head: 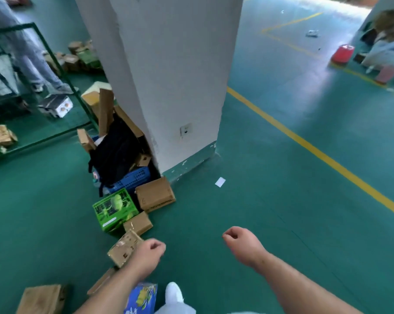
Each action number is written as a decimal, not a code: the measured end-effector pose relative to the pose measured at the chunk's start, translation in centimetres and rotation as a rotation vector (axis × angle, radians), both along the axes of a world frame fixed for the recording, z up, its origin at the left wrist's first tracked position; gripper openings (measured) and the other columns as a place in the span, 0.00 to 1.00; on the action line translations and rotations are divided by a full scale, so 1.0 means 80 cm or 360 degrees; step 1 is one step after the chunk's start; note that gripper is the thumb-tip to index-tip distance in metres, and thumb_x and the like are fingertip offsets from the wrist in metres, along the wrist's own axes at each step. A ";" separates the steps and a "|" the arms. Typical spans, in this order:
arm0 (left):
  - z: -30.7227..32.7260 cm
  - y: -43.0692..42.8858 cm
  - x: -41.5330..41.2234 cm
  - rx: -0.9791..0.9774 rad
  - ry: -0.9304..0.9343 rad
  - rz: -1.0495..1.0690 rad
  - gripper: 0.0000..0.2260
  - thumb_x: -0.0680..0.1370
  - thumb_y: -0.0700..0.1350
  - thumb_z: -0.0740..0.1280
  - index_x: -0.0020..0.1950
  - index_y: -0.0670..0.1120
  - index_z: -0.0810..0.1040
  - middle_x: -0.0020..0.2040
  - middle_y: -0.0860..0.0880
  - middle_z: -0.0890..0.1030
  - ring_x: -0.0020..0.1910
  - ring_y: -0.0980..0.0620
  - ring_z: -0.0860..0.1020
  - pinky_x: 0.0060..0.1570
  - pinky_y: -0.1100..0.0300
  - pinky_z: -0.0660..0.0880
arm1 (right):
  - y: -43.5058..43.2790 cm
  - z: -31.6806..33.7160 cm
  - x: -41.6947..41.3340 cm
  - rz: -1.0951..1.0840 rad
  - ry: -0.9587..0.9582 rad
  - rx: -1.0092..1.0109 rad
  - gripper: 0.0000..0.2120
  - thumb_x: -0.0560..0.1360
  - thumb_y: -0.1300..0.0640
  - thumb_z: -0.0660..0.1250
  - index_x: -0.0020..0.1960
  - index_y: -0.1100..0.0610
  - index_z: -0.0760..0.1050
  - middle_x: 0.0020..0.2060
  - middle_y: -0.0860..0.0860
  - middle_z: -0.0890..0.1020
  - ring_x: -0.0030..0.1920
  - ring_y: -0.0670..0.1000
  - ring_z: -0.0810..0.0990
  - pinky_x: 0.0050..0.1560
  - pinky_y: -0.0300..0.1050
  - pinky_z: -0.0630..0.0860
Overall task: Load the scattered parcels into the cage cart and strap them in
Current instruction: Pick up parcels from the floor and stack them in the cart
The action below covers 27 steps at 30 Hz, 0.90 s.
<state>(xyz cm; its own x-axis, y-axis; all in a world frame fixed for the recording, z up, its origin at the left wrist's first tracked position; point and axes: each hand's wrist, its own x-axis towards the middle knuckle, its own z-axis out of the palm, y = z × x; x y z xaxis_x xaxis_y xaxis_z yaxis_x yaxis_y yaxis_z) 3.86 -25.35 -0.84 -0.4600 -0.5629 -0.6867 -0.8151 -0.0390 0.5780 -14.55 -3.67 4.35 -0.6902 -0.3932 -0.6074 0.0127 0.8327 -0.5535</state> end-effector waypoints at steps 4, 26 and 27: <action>0.002 -0.071 -0.024 0.0012 -0.0048 0.0053 0.07 0.80 0.47 0.67 0.46 0.45 0.82 0.37 0.49 0.83 0.34 0.50 0.77 0.35 0.60 0.70 | -0.051 -0.025 -0.020 -0.0040 -0.0037 0.0055 0.08 0.78 0.52 0.65 0.46 0.53 0.82 0.38 0.49 0.85 0.32 0.47 0.77 0.35 0.40 0.74; -0.091 -0.223 -0.134 0.0374 -0.0379 0.0825 0.09 0.82 0.48 0.64 0.54 0.46 0.81 0.50 0.48 0.85 0.45 0.49 0.81 0.46 0.56 0.76 | -0.337 -0.158 -0.230 0.0892 -0.0429 0.0432 0.12 0.81 0.53 0.60 0.57 0.54 0.80 0.48 0.47 0.82 0.49 0.52 0.80 0.48 0.42 0.74; -0.099 -0.236 -0.142 0.0409 -0.0375 0.0824 0.08 0.82 0.47 0.64 0.53 0.46 0.80 0.49 0.48 0.85 0.43 0.50 0.80 0.43 0.57 0.75 | -0.351 -0.164 -0.235 0.0918 -0.0426 0.0453 0.12 0.81 0.53 0.60 0.57 0.54 0.80 0.49 0.48 0.83 0.50 0.52 0.81 0.49 0.43 0.75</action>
